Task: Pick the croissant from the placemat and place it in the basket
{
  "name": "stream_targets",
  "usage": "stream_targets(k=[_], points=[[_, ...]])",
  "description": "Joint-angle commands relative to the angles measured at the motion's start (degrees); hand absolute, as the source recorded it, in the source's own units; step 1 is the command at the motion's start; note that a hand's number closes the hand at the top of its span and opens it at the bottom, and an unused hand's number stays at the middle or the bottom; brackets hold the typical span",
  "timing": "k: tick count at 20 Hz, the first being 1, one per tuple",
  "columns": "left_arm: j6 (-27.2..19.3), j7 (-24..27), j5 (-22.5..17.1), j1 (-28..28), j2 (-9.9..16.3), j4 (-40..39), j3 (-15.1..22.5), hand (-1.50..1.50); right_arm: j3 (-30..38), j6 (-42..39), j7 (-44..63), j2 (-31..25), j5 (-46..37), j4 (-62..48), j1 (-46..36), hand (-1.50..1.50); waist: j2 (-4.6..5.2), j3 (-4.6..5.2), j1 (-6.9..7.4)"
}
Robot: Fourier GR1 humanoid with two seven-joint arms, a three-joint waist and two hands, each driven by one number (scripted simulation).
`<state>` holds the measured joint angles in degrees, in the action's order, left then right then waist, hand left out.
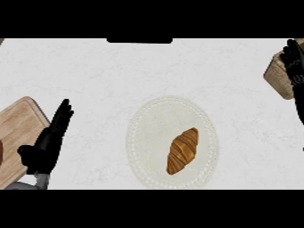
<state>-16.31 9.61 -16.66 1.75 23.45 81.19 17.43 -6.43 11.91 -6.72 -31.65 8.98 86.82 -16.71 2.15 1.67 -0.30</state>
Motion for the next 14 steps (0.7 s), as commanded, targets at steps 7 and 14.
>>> stream_targets(k=[7, 14], points=[[2.8, -10.3, -3.3, 6.1, 5.3, -1.8, -5.0, 0.00, -6.6, -7.3, -11.2, -2.0, -7.4, 2.8, -1.5, 1.50, -1.54, -1.37, 2.20], [5.9, -13.8, -5.4, 9.4, 6.1, -5.1, -6.9, 0.00, -25.6, 19.8, -3.9, 24.8, -29.3, -0.4, -2.9, -1.50, -1.99, -1.51, 1.29]])
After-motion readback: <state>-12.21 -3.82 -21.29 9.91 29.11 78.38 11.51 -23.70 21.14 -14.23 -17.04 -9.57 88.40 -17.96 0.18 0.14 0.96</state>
